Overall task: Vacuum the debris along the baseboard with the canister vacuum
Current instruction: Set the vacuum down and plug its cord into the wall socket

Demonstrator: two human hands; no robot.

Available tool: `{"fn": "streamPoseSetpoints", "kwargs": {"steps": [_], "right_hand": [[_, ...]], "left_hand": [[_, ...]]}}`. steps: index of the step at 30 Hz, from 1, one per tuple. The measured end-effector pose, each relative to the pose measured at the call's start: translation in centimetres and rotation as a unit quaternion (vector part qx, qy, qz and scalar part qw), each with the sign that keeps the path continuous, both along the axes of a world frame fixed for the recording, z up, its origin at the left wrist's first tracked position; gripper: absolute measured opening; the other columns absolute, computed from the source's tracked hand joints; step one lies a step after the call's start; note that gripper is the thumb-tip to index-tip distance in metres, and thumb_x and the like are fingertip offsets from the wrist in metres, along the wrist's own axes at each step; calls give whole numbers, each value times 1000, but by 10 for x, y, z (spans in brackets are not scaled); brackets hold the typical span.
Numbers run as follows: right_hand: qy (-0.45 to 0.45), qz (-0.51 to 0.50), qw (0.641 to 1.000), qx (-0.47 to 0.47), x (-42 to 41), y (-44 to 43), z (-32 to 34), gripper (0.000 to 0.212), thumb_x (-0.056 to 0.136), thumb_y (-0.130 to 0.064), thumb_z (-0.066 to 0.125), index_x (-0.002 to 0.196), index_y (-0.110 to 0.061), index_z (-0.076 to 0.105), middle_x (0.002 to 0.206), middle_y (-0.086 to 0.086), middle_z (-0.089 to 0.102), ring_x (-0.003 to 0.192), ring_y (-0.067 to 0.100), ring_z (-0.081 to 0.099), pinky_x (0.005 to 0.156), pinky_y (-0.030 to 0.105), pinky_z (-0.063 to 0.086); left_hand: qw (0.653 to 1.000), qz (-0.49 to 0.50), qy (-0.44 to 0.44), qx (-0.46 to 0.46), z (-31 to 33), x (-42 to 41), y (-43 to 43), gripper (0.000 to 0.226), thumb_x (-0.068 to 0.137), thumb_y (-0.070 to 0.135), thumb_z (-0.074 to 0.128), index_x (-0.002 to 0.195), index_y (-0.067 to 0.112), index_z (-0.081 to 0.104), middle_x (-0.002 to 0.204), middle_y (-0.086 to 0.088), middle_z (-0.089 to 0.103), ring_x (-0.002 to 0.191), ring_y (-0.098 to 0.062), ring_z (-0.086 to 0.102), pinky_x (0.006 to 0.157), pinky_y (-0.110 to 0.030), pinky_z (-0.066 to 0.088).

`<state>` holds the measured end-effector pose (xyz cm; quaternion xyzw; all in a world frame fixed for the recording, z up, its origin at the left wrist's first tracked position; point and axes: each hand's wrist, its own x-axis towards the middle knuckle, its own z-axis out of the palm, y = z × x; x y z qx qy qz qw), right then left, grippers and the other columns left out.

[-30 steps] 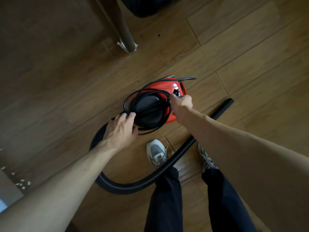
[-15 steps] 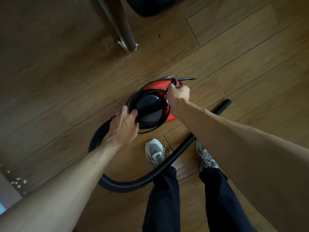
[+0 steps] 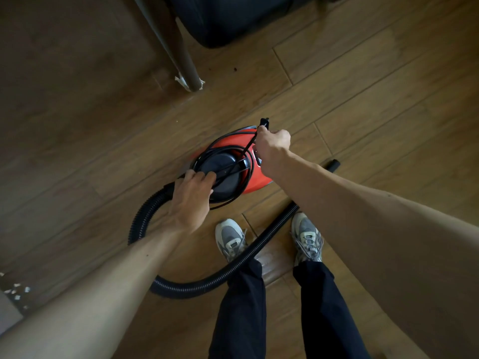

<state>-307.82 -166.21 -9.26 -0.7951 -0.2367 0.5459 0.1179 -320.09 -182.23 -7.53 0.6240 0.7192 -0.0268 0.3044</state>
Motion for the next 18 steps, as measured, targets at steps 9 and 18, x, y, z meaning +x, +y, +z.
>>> {"fn": "streamPoseSetpoints", "kwargs": {"steps": [9, 18], "right_hand": [[-2, -29, 998, 54, 32, 25, 34, 25, 96, -26, 54, 76, -11, 52, 93, 17, 65, 83, 35, 70, 72, 50, 61], [-13, 6, 992, 122, 64, 64, 88, 24, 98, -33, 50, 102, -10, 53, 100, 12, 63, 88, 33, 68, 81, 50, 58]], "left_hand": [[998, -16, -44, 48, 32, 12, 22, 19, 87, -4, 63, 103, 5, 57, 86, -13, 55, 71, -35, 56, 55, -40, 47], [988, -10, -125, 89, 78, 48, 60, 24, 84, -8, 61, 103, 6, 57, 96, -14, 60, 89, -37, 60, 74, -47, 52]]}}
